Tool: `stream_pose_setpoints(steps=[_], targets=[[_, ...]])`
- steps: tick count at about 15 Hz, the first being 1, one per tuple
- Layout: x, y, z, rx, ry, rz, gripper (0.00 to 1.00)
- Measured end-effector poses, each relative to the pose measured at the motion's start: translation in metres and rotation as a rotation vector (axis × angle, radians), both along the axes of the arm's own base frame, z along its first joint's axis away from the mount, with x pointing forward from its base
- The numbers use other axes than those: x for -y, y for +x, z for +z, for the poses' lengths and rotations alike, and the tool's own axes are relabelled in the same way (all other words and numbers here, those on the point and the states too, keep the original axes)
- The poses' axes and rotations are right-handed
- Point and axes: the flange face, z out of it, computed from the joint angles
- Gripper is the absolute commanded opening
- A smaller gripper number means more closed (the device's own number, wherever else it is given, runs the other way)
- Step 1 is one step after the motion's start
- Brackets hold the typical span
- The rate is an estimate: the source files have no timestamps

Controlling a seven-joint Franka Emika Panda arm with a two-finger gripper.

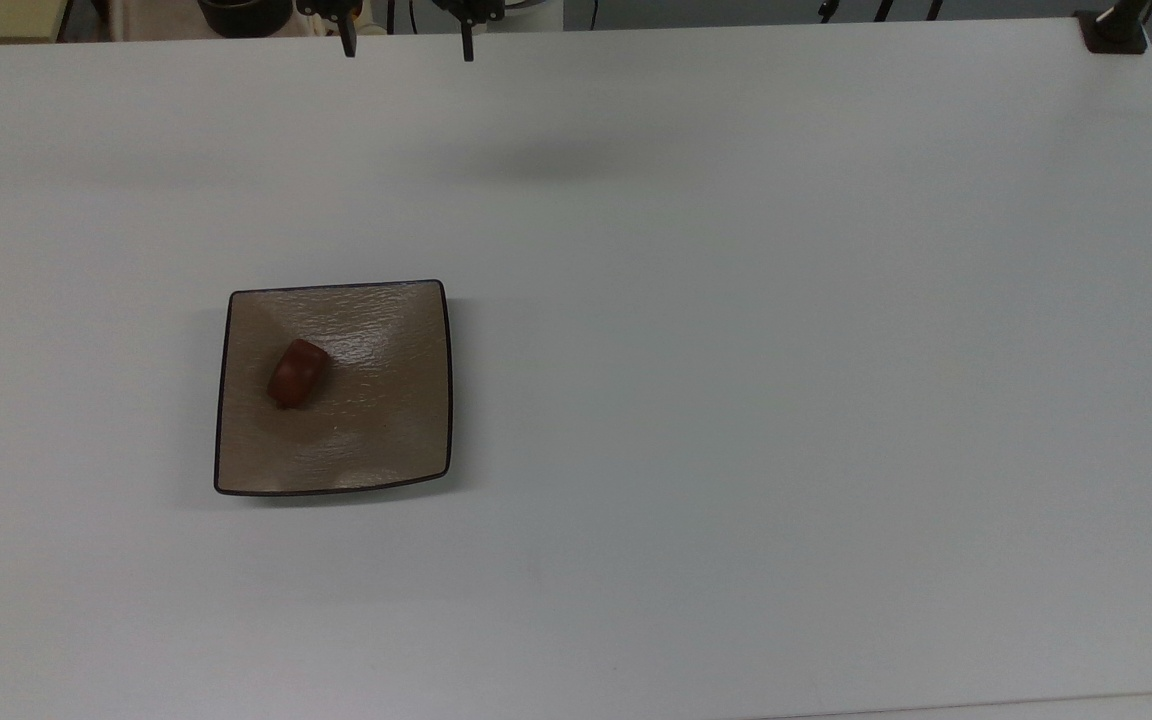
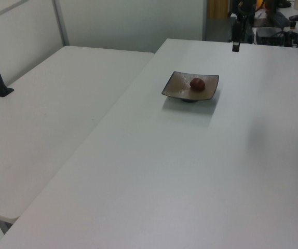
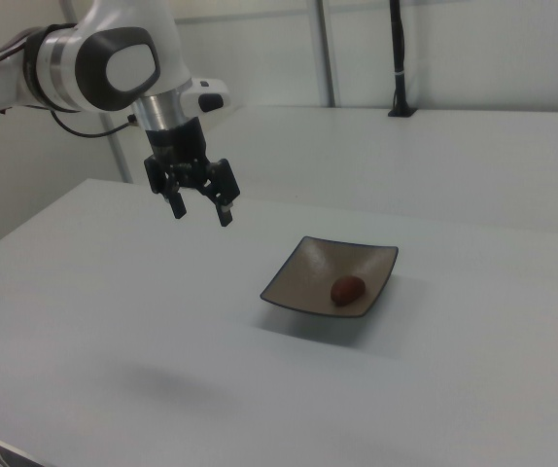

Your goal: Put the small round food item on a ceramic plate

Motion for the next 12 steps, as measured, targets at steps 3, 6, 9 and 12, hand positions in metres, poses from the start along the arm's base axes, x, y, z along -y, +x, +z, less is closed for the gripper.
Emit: stream_pose_setpoints(steps=[3,6,9,12], targets=[[-0.0002,-0.0027,0.0014,0.013,0.001,0.001,1.0],[0.0022,-0.0034,0.0015,0.014,0.002,-0.003,1.0],[0.0049,-0.0035,-0.0001,0.011,0.019,-0.013,1.0],[0.0085,-0.0029,-0.0018,0.007,0.041,-0.027,1.0]])
